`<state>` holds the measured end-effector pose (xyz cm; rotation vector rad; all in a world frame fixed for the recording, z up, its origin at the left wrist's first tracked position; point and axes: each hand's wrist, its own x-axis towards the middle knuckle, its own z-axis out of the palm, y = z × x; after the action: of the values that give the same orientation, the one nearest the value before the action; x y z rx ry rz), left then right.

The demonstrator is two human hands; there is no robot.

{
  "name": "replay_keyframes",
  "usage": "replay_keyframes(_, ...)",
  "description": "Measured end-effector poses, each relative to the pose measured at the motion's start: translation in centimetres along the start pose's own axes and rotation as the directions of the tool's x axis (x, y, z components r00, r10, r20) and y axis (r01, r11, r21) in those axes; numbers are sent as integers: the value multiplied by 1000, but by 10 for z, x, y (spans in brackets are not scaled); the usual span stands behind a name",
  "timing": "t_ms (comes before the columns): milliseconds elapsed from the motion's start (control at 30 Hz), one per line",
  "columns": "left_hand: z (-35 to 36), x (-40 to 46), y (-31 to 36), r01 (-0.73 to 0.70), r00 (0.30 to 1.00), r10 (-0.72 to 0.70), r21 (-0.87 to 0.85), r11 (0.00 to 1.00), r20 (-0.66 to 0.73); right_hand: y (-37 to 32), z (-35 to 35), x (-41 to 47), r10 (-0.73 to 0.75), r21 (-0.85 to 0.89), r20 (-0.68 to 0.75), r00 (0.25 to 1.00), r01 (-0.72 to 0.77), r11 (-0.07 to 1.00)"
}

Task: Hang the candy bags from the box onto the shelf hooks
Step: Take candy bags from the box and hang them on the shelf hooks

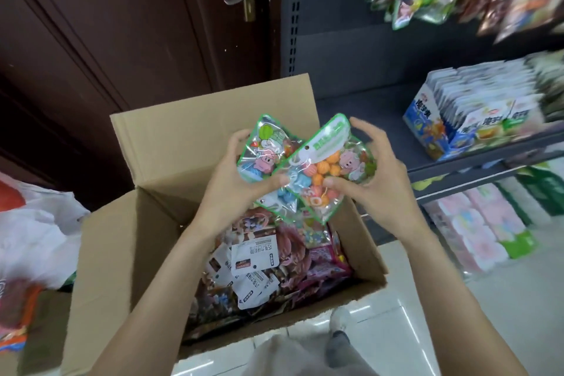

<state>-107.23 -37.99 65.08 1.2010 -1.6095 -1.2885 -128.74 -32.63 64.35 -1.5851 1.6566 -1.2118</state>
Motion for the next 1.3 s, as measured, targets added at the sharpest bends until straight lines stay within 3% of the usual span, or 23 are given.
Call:
replay_keyframes(167, 25, 17, 29, 0, 999, 6, -123, 992, 52, 13, -70, 2, -103, 163, -385, 917, 177, 971)
replay_keyframes(267, 53, 25, 40, -74, 997, 74, -54, 996, 7, 19, -115, 15, -130, 169, -452, 882, 228, 959)
replay_keyframes(433, 102, 33, 65, -201, 958, 205, 40, 979, -202, 24, -170, 42, -259, 86, -473, 842, 337, 938)
replay_keyframes(600, 132, 38, 87, -237, 905, 210, -29, 971, -370, 33, -200, 92, -261, 42, -378, 888, 298, 954)
replay_keyframes(800, 158, 42, 115, -314, 903, 298, -1, 949, -308, 52, -216, 118, -281, -5, -260, 924, 290, 957)
replay_keyframes(1067, 174, 52, 138, -390, 859, 436, 208, 897, -269, 58, -221, 122, -269, 99, -303, 914, 311, 945)
replay_keyframes(1300, 175, 62, 140, -397, 875, 427, 166, 902, -228, 61, -221, 121, -278, 74, -259, 925, 306, 949)
